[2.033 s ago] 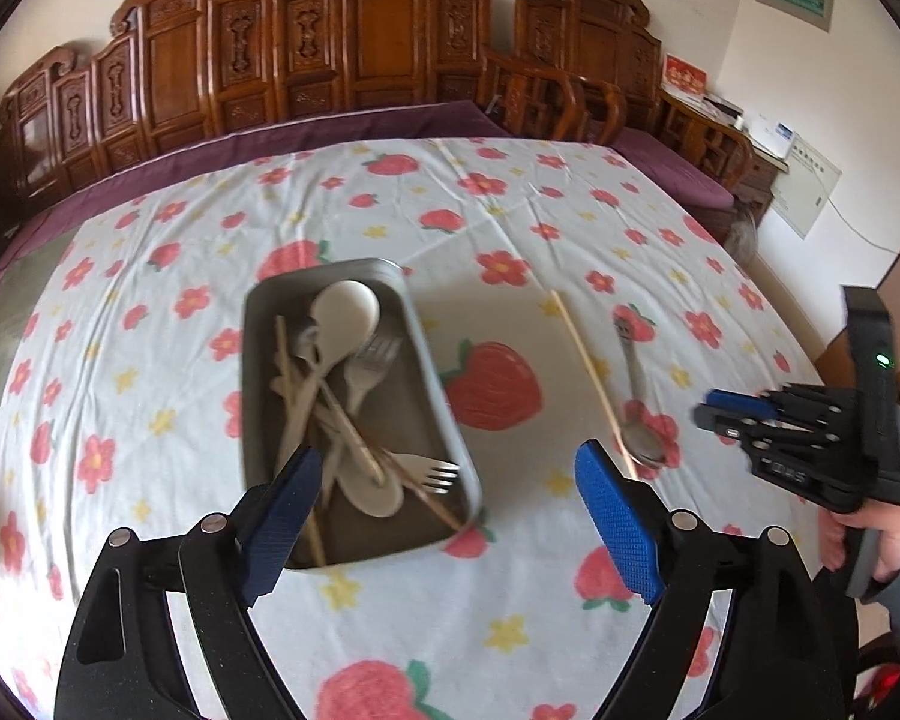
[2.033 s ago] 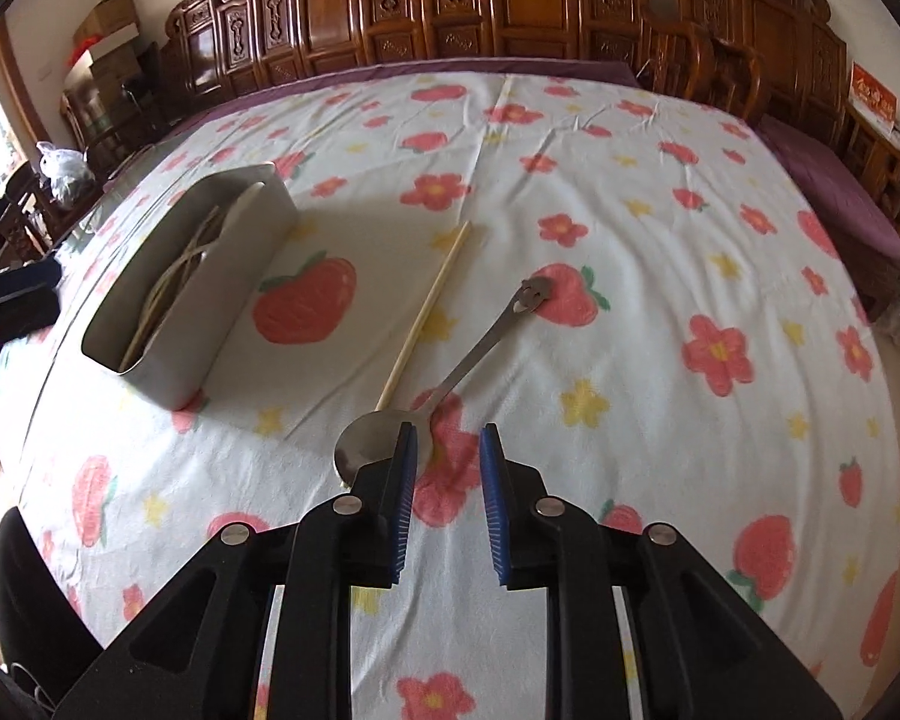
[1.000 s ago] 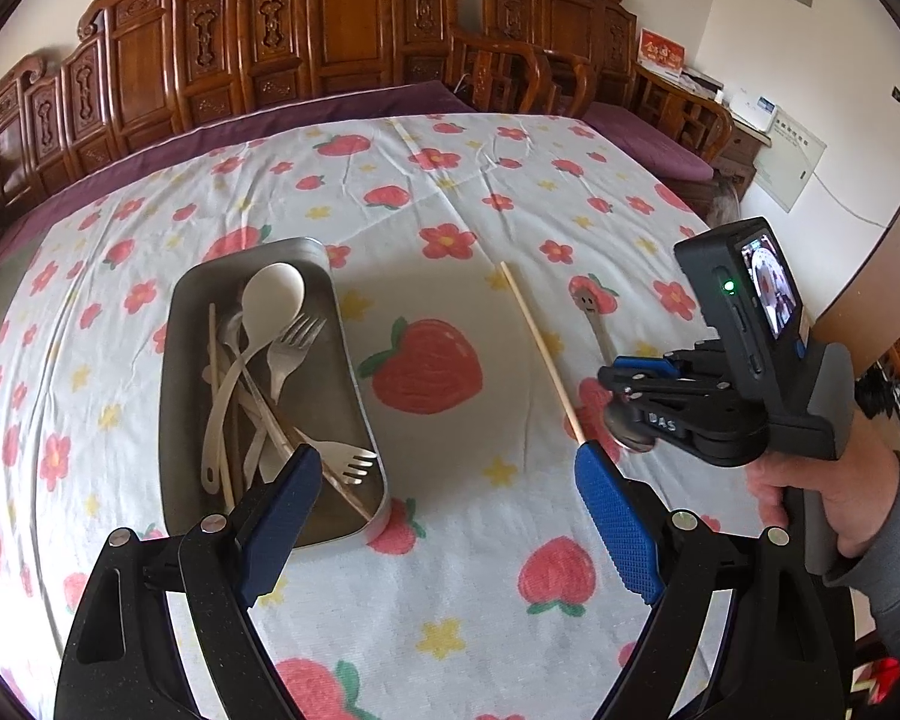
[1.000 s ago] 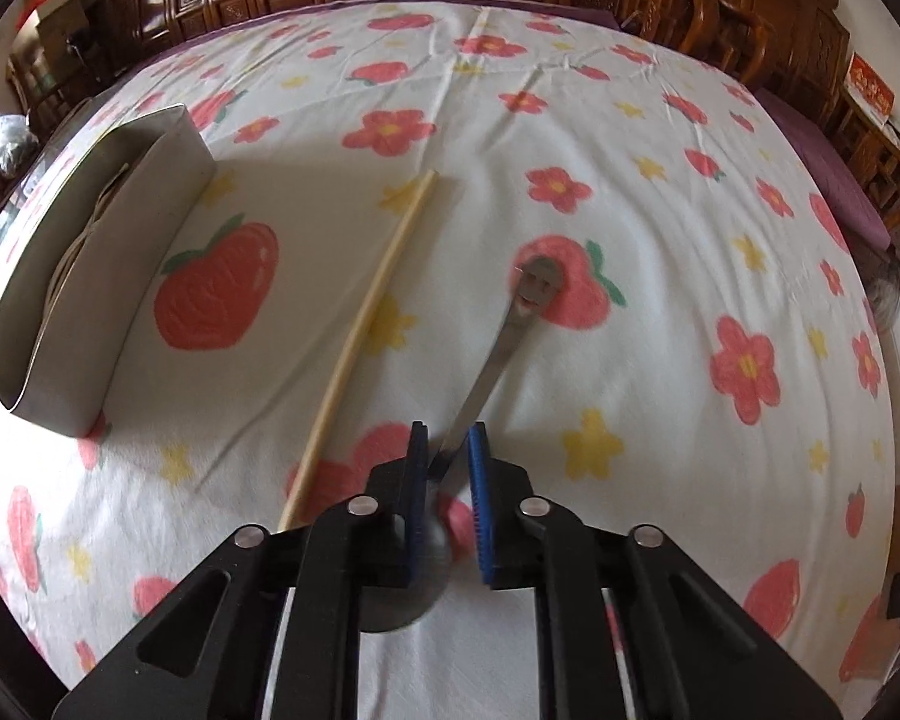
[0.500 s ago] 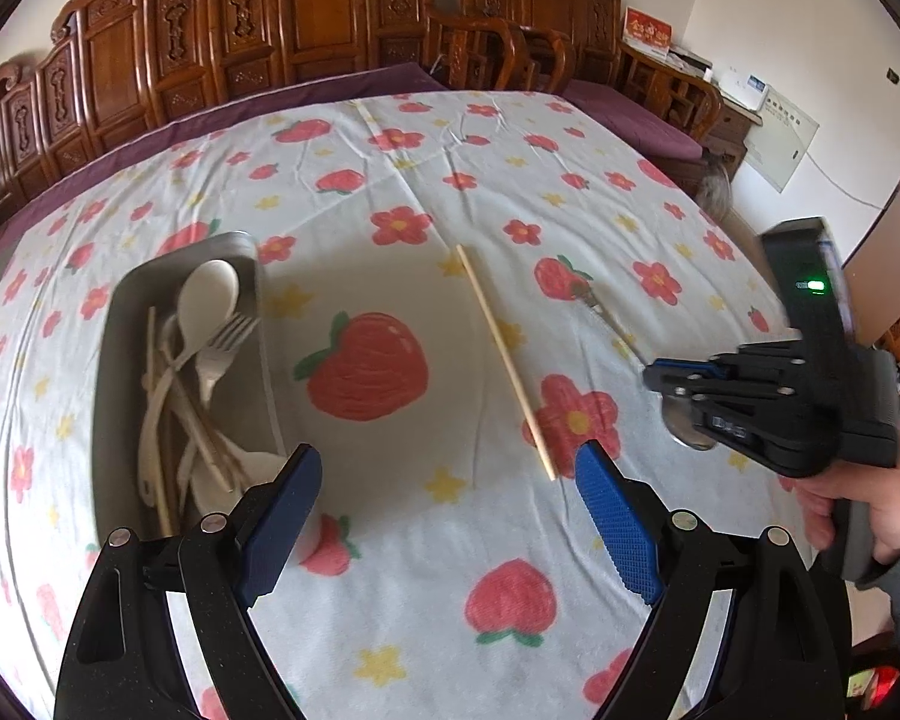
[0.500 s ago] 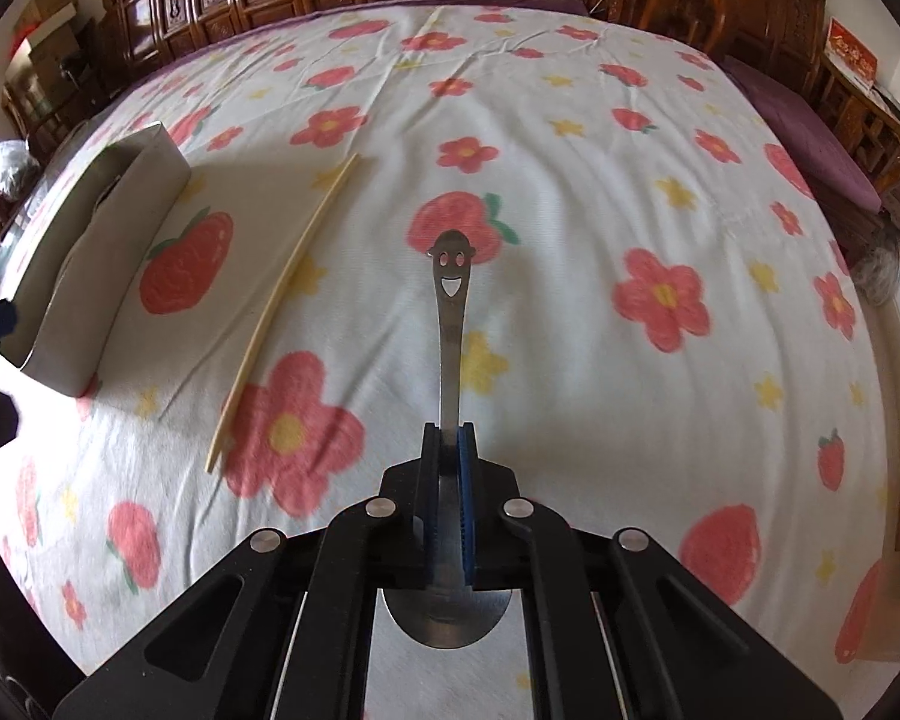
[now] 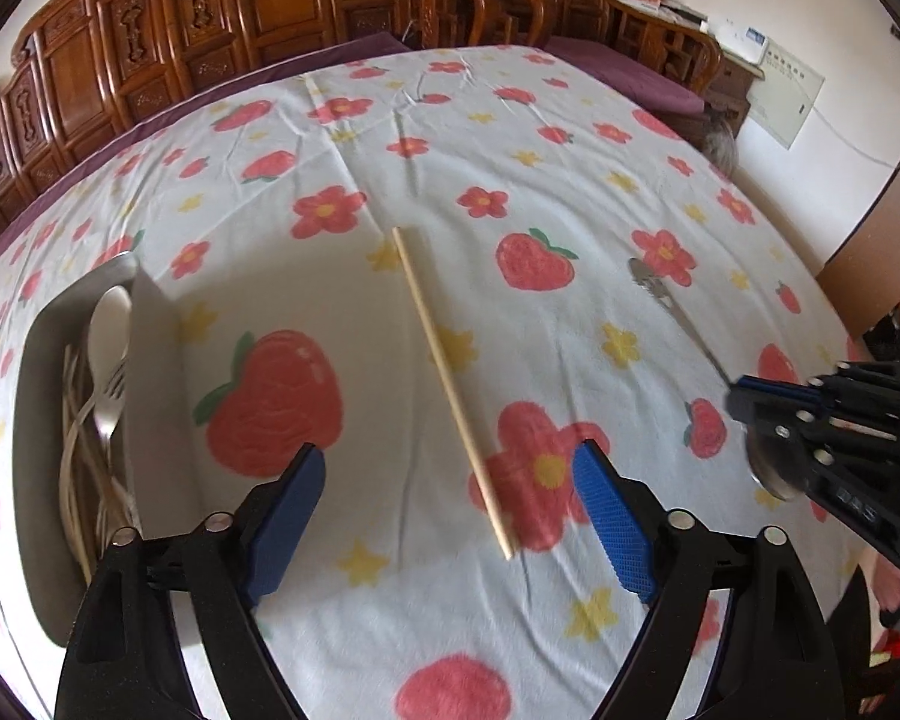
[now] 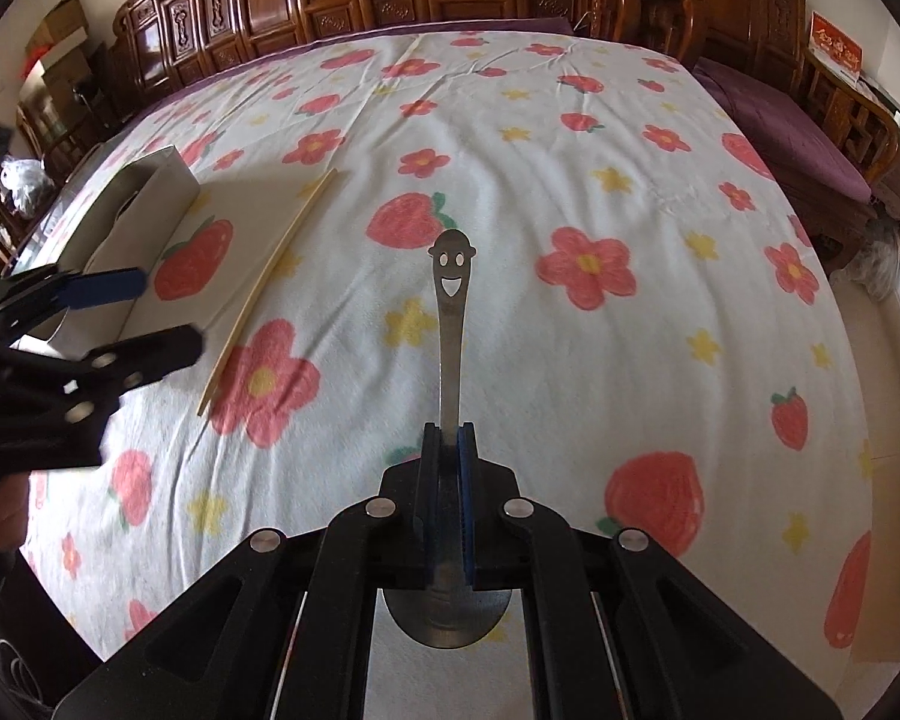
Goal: Organize utensils
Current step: 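Grasp the wooden chopstick with the left gripper while the right gripper holds the fork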
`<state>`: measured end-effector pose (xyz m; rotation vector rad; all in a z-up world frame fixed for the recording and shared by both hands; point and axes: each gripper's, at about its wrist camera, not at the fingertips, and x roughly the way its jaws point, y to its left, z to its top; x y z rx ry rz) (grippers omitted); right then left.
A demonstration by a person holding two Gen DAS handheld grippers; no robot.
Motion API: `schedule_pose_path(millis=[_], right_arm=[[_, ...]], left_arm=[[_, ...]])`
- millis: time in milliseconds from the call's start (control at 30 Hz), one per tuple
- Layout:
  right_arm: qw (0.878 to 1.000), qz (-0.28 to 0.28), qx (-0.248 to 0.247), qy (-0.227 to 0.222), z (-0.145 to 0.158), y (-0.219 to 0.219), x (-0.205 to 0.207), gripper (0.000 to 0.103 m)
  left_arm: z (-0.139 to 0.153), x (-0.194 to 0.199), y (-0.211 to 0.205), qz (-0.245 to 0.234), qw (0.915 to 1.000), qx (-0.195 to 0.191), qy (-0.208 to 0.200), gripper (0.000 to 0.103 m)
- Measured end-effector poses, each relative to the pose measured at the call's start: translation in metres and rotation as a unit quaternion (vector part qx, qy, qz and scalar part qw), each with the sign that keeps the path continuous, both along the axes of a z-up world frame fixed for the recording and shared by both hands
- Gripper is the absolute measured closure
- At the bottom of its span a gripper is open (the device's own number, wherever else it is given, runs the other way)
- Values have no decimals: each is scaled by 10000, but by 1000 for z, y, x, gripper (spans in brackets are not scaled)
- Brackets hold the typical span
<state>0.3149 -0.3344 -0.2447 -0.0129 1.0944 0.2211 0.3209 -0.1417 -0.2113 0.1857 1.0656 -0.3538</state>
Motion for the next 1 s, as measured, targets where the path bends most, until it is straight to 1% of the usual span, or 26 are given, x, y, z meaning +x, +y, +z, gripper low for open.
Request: schedule_pose_path(millis=[67,133,167,233,300,433,467,533,600,667,700,733,767,867,1000], right_arm=[[10000,-3,31,-8,-1,-4,-2,96],[10000,-23,86,9,-4,-8,-3,96],[9999,-33,94,8,-5,-10,-4,96],[9999,-52,106,7,-8,-14,-4,96],[9999,-58,141,14,-9,-17,-5,96],[9999,-64,144,-7,-9,-20,-6,96],[9999,-65,158,-11,-9,-20,-7,96],[9998,-63,169,-19,-8,-21,-7,96],[9998,-53,175,-27,-8,-21,-7,96],[9998,-45,183,-33,-8,-20,-7,96],[9998,-42,186,-33,-7,-20,-8,96],[9998,-35,188,-35,-7,-19,-8,96],[9998,-27,187,-41,-6,-18,-8,96],[9998,-14,192,-48,-5,-15,-9,96],[9998,-2,185,-78,-1,-9,-12,96]], left_arm=[[-5,5,-6,-1,10000,34,46,28],[-9,11,-11,23,9999,66,91,34],[-11,13,-12,29,9999,78,106,36],[-15,18,-17,51,9998,117,143,44],[-18,22,-19,76,9997,157,170,49],[-24,29,-21,147,9994,205,251,63],[-26,31,-21,183,9992,203,275,64],[-28,33,-20,240,9990,220,303,69],[-28,33,-20,259,9990,248,268,70],[-28,33,-20,259,9990,268,253,75],[-27,34,-20,262,9990,264,250,81],[-27,35,-19,284,9989,256,256,94],[-27,35,-17,351,9987,240,283,97],[-26,34,-13,417,9983,177,353,99],[-22,28,-7,433,9984,139,321,99]])
